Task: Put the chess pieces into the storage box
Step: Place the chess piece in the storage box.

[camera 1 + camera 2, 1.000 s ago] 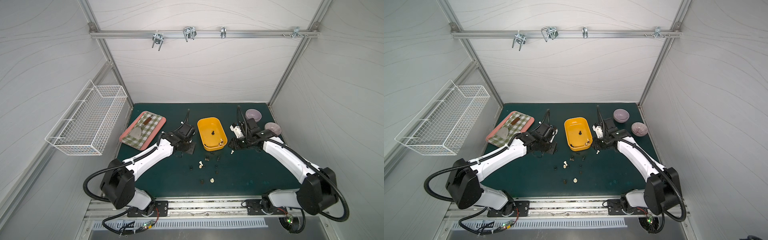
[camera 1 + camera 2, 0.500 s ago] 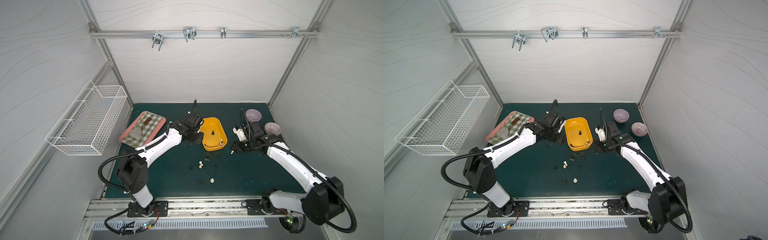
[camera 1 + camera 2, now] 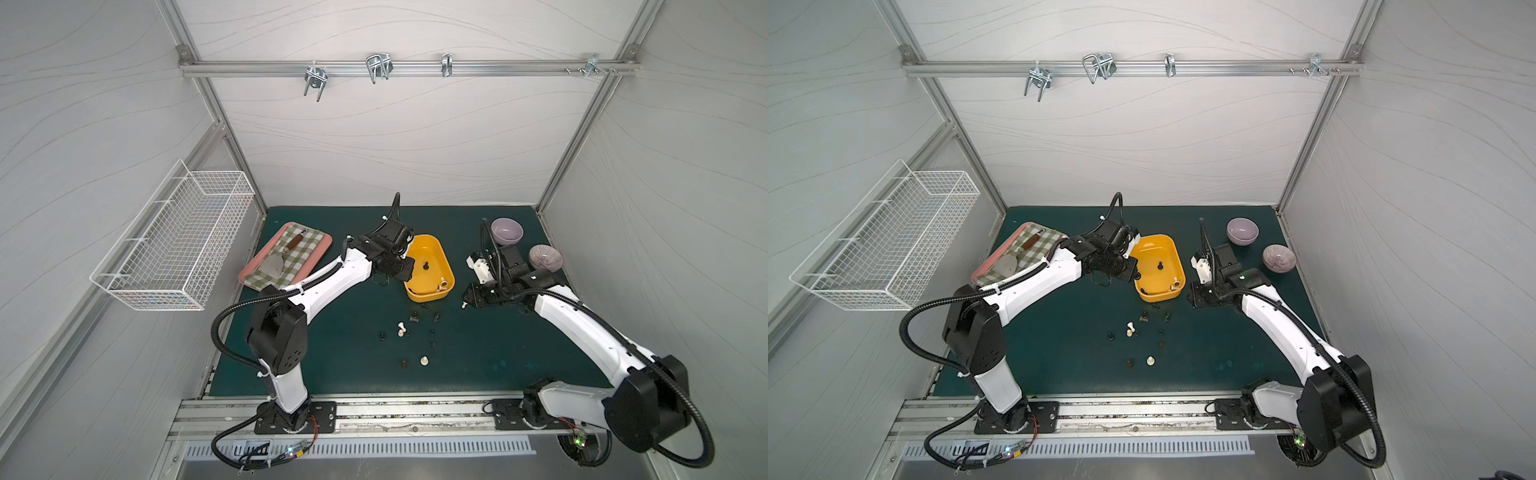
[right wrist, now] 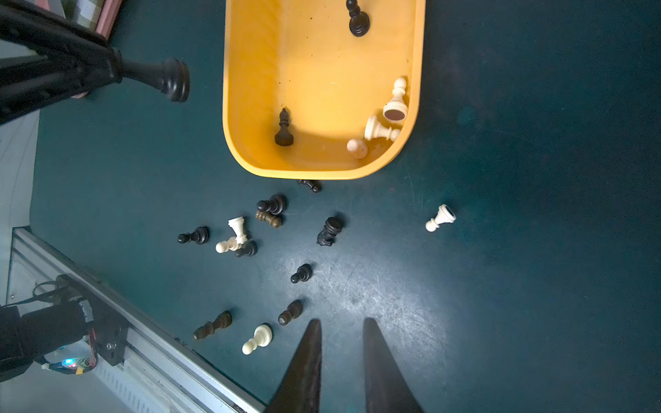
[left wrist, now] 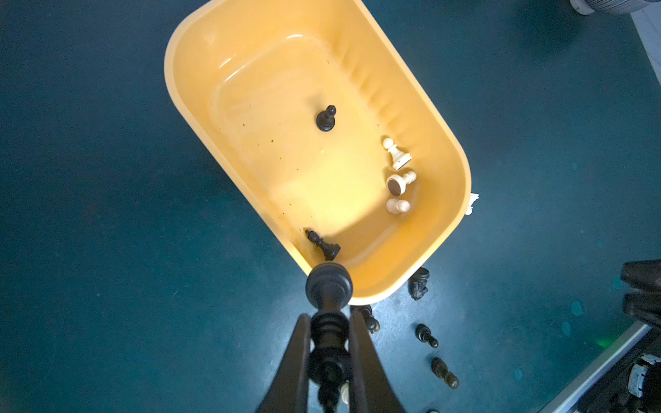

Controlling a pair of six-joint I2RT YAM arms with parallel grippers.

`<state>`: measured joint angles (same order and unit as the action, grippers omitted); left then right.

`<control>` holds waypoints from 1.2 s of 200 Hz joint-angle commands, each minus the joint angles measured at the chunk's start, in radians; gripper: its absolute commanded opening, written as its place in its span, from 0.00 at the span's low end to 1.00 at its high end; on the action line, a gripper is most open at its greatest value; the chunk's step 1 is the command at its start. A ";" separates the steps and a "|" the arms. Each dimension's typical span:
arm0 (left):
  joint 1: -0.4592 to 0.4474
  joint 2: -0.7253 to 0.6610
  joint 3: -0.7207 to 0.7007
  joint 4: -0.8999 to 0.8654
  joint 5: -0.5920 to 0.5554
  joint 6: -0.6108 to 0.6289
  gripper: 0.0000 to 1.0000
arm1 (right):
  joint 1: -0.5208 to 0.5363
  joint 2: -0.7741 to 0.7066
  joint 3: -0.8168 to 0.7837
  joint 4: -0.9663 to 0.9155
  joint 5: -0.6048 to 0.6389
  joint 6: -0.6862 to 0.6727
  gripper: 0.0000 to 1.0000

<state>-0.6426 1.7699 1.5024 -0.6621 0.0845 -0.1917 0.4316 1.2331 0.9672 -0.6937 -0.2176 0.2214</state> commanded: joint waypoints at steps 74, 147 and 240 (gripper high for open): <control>-0.017 0.081 0.117 0.005 0.008 0.035 0.14 | -0.009 -0.035 -0.012 -0.026 0.002 -0.006 0.24; -0.019 0.174 0.177 0.005 0.010 0.053 0.14 | -0.011 -0.019 -0.005 -0.025 0.004 -0.005 0.24; -0.021 0.355 0.370 -0.056 -0.023 0.104 0.14 | -0.014 -0.020 -0.004 -0.027 0.005 -0.008 0.24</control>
<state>-0.6575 2.0850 1.7885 -0.6949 0.0826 -0.1242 0.4248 1.2163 0.9627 -0.6975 -0.2173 0.2195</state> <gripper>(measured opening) 0.167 0.237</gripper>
